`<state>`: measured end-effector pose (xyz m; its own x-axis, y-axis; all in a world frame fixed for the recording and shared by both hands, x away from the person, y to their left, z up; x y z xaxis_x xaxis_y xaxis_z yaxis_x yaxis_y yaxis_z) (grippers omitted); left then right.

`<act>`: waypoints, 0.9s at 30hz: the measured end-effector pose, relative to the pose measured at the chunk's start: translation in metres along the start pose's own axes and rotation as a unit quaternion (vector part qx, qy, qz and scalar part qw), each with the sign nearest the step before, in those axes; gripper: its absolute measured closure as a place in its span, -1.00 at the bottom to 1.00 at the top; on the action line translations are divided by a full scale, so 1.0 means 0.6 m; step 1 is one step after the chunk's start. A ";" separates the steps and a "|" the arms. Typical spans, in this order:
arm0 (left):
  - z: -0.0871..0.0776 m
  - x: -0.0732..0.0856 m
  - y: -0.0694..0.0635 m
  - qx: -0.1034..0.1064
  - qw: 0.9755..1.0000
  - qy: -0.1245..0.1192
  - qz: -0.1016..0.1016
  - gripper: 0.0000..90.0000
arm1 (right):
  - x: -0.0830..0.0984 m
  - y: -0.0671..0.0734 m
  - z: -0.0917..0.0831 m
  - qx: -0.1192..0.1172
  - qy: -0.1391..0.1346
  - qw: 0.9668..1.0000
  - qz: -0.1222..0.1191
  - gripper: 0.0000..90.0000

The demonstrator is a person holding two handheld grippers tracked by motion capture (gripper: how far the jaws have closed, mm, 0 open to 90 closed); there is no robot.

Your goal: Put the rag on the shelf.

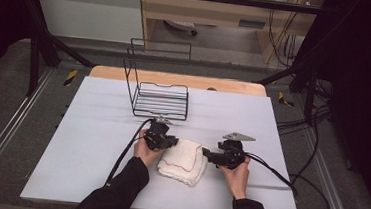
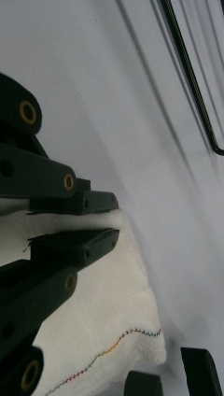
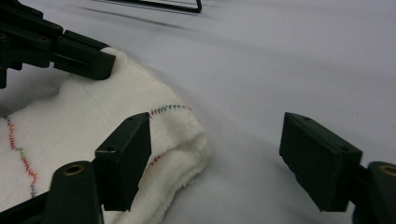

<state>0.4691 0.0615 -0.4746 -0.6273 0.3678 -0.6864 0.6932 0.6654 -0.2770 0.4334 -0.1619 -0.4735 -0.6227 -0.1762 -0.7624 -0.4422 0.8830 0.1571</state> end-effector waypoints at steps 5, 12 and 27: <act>0.002 0.001 -0.003 -0.006 1.000 0.000 0.009 0.73 | -0.001 0.000 0.015 -0.002 0.009 1.000 0.022 -0.13; 0.002 0.001 0.001 0.002 1.000 -0.001 0.002 0.71 | 0.003 0.003 0.023 -0.005 0.013 1.000 0.022 0.05; -0.001 0.001 0.001 0.004 1.000 -0.004 -0.009 0.76 | 0.001 0.026 0.027 -0.039 0.034 0.999 0.018 0.83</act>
<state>0.4689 0.0624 -0.4750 -0.6373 0.3498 -0.6867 0.6841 0.6671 -0.2951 0.4365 -0.1412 -0.4820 -0.6800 -0.1769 -0.7116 -0.4659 0.8536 0.2330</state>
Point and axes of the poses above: each handheld gripper's, and its own axes: z roughly forward along the jaws, x roughly out of its underside, y roughly to its left, the point moved 4 cm from there along z, roughly forward along the jaws, and after that the axes turned 5 degrees about x, right-handed, at the moved point
